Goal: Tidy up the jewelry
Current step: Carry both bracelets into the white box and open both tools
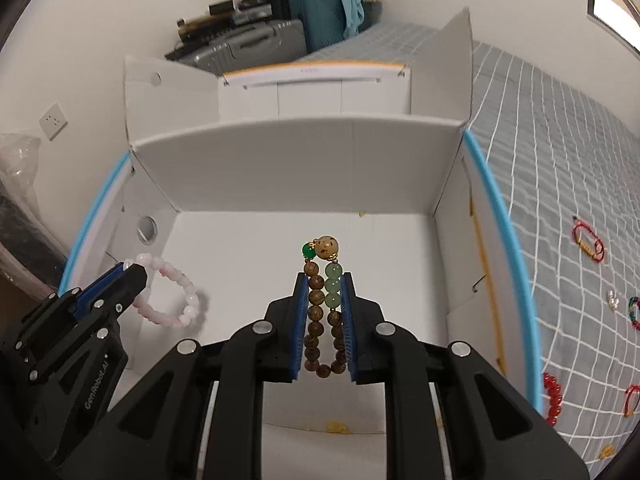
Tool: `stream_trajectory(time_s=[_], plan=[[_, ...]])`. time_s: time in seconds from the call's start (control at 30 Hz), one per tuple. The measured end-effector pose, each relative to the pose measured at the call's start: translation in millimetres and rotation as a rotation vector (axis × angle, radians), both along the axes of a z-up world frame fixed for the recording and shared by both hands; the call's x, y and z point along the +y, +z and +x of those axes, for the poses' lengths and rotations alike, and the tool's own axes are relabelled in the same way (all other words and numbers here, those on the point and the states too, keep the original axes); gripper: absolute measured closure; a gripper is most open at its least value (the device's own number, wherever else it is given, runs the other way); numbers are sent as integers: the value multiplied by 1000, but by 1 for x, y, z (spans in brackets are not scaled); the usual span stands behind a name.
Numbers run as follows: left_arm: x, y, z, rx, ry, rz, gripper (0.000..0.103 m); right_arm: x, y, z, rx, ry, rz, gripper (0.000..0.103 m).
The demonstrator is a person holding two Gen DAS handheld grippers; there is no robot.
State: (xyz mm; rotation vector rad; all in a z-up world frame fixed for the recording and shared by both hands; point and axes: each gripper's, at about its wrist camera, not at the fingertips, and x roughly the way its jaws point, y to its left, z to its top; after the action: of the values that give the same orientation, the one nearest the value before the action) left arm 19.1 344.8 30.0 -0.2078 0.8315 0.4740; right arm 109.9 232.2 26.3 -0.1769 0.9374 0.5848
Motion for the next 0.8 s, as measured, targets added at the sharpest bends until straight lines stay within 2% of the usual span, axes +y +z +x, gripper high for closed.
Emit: stream_trajectory(time_s=[0.2, 0.6, 0.73, 0.8], plan=[[9, -13, 8, 45, 15, -11, 92, 3, -21, 4, 37, -22, -41, 88], [9, -12, 8, 68, 27, -6, 91, 5, -20, 5, 41, -10, -54, 85], [7, -10, 5, 60, 29, -11, 88, 3, -18, 3, 34, -9, -53, 73], [7, -9, 2, 56, 29, -12, 83, 1, -15, 1, 25, -10, -42, 69]])
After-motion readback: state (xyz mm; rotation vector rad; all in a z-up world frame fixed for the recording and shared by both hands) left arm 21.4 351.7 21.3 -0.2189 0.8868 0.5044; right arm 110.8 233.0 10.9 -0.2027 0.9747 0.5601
